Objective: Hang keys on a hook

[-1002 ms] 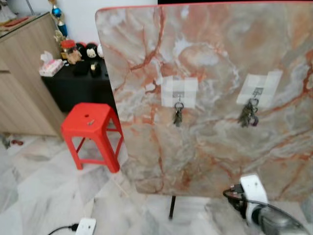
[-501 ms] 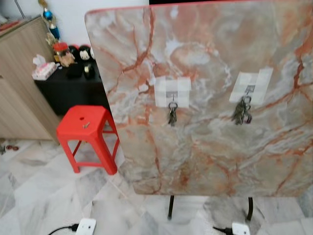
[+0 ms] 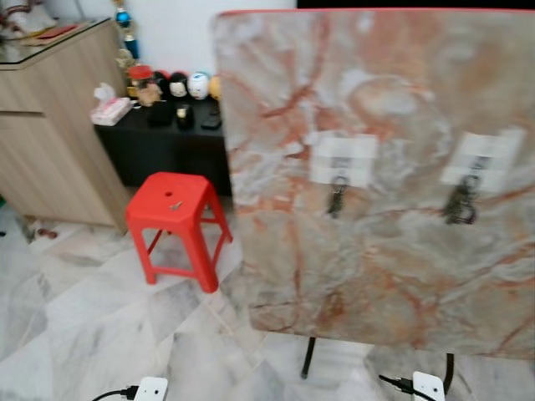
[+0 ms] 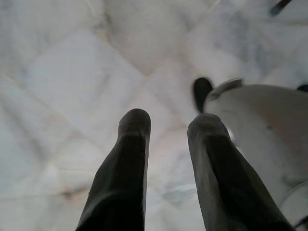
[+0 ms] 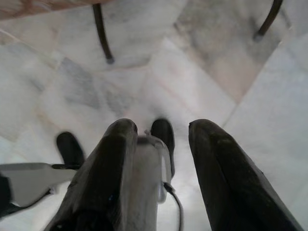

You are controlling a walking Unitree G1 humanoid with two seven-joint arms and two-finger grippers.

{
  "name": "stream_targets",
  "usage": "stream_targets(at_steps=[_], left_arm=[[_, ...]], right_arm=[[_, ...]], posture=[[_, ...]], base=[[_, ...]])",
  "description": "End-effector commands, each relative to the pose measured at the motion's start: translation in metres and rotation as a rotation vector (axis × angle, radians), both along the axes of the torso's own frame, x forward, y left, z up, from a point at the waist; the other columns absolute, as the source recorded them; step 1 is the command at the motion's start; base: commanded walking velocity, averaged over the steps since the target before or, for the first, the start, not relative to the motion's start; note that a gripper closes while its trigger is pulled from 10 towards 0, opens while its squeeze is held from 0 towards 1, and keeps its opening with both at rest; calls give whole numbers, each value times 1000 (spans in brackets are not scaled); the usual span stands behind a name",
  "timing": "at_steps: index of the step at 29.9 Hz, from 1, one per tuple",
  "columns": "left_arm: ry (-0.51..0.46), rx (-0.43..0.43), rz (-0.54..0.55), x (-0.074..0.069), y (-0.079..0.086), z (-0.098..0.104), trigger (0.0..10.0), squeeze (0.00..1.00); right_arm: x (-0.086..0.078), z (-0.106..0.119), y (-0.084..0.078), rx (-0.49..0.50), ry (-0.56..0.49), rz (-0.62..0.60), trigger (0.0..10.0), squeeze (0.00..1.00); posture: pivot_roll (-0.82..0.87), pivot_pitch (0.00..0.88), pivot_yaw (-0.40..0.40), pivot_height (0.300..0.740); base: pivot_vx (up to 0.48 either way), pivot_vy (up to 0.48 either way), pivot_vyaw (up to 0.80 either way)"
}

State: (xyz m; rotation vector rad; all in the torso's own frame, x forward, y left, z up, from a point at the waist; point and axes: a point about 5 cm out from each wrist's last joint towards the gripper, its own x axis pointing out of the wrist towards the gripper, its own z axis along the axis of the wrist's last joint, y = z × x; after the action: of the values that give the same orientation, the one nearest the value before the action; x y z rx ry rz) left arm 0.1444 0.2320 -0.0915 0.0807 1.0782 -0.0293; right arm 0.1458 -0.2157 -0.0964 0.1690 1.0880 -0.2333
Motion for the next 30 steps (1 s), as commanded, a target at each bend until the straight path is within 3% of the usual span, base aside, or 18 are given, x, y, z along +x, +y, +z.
stream_targets(at_steps=[1, 12, 19, 30], left_arm=[[1, 6, -17, 2, -2, 0, 10000, 0], [-2, 13, -19, 3, 0, 1, 10000, 0], [-14, 12, -6, 6, 1, 2, 10000, 0], [-43, -26, 95, 8, -1, 3, 10000, 0]], right_arm=[[-17, -4, -10, -12, 40, -48, 10000, 0], [-17, -4, -11, -8, 38, -57, 10000, 0], [-9, -2, -10, -8, 23, -49, 10000, 0], [-5, -2, 0, 0, 11, 14, 10000, 0]], posture=[[-144, 0, 45, 740], [-139, 0, 52, 740], [-128, 0, 44, 740], [-116, 0, 15, 740]], base=[[0, 420, 0], [0, 421, 0], [0, 386, 0], [0, 0, 0]])
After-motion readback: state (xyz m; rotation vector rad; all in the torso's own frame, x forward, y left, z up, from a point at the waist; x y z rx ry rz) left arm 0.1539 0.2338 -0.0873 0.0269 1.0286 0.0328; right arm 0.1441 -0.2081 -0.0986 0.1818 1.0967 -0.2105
